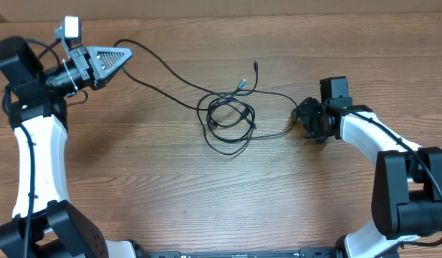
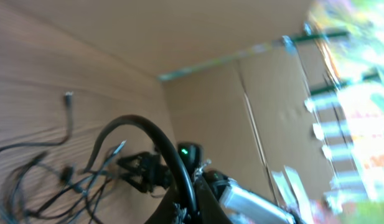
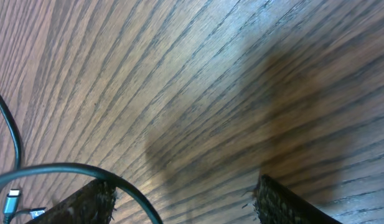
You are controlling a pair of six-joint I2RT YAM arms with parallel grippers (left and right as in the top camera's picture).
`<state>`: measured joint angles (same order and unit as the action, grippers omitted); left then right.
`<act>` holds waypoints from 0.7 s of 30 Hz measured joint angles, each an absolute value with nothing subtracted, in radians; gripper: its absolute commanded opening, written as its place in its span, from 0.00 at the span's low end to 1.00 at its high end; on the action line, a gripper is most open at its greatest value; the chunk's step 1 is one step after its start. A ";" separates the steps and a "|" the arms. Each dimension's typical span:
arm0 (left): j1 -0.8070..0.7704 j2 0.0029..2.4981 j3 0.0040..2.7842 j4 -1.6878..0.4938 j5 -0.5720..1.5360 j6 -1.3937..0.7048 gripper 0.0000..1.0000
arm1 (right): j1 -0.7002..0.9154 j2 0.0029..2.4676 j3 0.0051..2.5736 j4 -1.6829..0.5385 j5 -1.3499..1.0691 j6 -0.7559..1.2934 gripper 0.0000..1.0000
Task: Untangle cables
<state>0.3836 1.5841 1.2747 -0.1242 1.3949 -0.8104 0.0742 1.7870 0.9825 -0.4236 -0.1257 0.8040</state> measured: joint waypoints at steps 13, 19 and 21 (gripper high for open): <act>0.480 1.584 1.272 -0.476 1.045 -0.542 0.04 | 0.056 1.785 0.983 -0.412 -0.143 0.776 0.80; 0.405 1.584 1.272 -0.462 1.023 -0.489 0.04 | 0.047 1.794 0.978 -0.302 -0.414 0.591 0.82; 0.362 1.584 1.272 -0.439 1.025 -0.484 0.04 | 0.054 1.794 0.978 -0.265 -0.559 0.503 0.82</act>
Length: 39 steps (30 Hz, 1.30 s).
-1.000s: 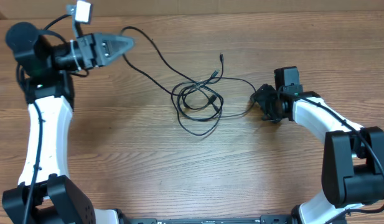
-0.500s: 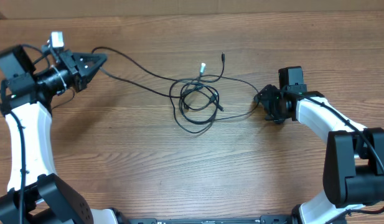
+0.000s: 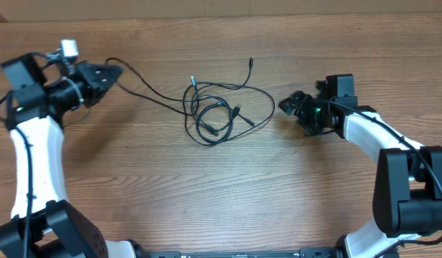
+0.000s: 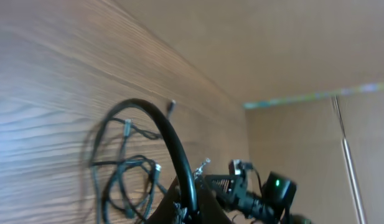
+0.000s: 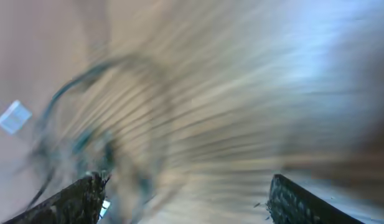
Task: Untangle cables
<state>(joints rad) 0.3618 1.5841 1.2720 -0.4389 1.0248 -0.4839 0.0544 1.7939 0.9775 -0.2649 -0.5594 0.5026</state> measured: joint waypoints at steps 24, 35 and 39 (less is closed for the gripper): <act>0.222 1.584 1.350 -0.278 1.485 -0.604 0.04 | 0.435 1.794 0.975 0.067 -0.267 0.293 0.83; 0.216 1.584 1.350 -0.279 1.545 -0.630 0.04 | 0.492 1.814 0.975 0.141 -0.093 0.282 0.77; 0.215 1.584 1.350 -0.280 1.552 -0.638 0.04 | 0.494 1.865 0.975 0.203 -0.085 0.296 0.75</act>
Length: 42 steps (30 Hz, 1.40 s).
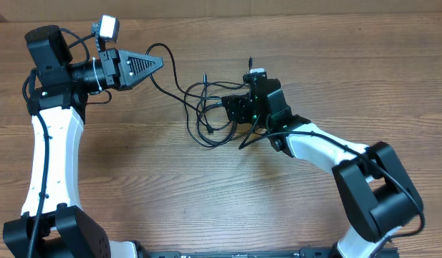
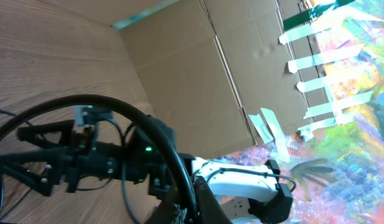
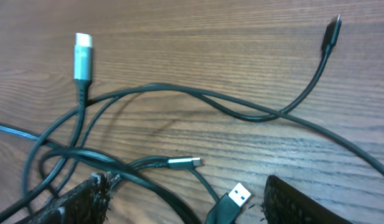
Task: Untangle cables
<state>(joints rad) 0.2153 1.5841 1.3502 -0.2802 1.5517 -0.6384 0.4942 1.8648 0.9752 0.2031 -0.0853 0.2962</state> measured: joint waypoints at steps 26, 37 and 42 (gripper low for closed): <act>0.227 1.584 1.350 -0.285 1.547 -0.656 0.04 | 0.316 1.923 0.978 -0.034 -0.109 0.624 0.04; 0.307 1.591 1.353 -0.288 1.481 -0.656 0.04 | 0.055 1.887 0.984 -0.240 -0.263 0.775 0.04; 0.340 1.591 1.355 -0.322 1.456 -0.653 0.04 | 0.020 1.882 0.984 -0.255 -0.260 0.795 0.04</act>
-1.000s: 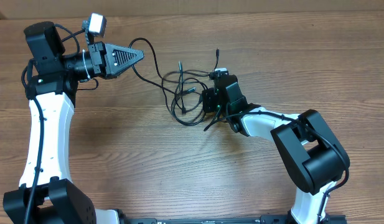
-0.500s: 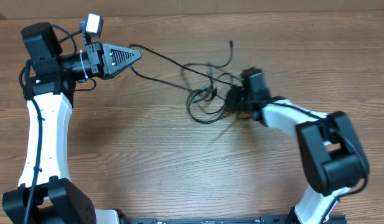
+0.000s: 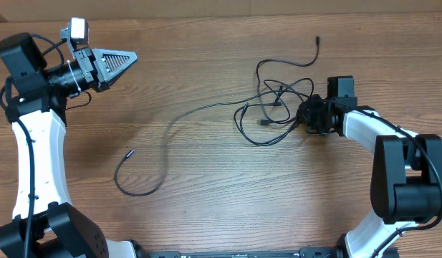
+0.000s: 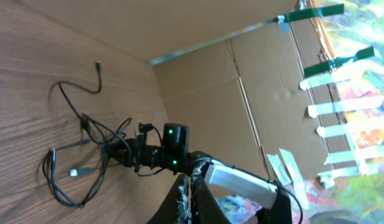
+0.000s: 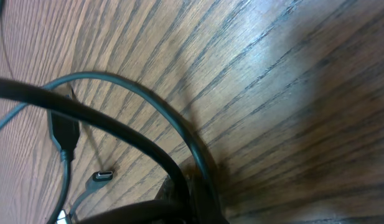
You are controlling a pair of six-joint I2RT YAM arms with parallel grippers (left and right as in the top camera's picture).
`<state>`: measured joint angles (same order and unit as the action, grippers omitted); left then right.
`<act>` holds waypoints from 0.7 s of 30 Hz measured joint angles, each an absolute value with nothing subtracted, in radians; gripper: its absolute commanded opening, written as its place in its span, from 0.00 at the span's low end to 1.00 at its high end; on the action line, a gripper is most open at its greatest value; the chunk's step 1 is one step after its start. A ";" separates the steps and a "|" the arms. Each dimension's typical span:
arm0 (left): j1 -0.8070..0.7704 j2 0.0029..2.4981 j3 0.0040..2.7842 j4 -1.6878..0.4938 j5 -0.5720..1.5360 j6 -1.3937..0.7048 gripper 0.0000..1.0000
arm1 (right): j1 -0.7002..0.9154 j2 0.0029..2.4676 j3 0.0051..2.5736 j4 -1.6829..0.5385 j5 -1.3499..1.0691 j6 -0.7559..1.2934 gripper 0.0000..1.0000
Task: Untangle cables
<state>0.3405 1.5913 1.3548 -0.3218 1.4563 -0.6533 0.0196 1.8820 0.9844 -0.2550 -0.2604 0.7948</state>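
Note:
A tangle of thin black cables (image 3: 276, 102) lies right of the table's middle, also in the left wrist view (image 4: 86, 127). One strand (image 3: 179, 117) runs out of it leftward and curls to a free plug (image 3: 129, 153). My right gripper (image 3: 308, 115) sits at the tangle's right edge, shut on the cables; in its own view (image 5: 195, 186) thick black strands (image 5: 117, 130) cross the jaws and a USB-C plug (image 5: 103, 176) lies beside them. My left gripper (image 3: 133, 56) hovers at the far left, shut (image 4: 188, 180) with nothing in it.
The wooden table (image 3: 221, 215) carries only the cables. A cardboard wall (image 4: 241, 93) stands along the back edge. One more cable end (image 3: 318, 40) reaches toward the back, above the tangle.
My left gripper has let go of the cable and sits further left, shut on nothing. My right gripper, then open over the tangle at mid-table, is now shut on it further right, with one strand trailing left.
At first my left gripper held a cable end at the far left while the right stood open right of the tangle. The tangle then lay further left. Later the right gripper was open over it. Now the right holds it and the left cable lies free.

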 measured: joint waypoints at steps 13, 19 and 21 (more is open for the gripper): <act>0.337 1.591 1.356 -0.423 1.341 -0.599 0.04 | 0.020 1.882 0.984 -0.256 -0.258 0.809 0.04; 0.337 1.591 1.356 -0.450 1.233 -0.571 0.04 | 0.020 1.882 0.984 -0.256 -0.258 0.811 0.04; 0.333 1.591 1.358 -0.506 1.177 -0.533 0.20 | 0.020 1.882 0.984 -0.257 -0.260 0.811 0.04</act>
<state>0.3332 1.5913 1.3579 -0.5056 1.1767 -0.5331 0.0200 1.8816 0.9844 -0.2565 -0.2604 0.8108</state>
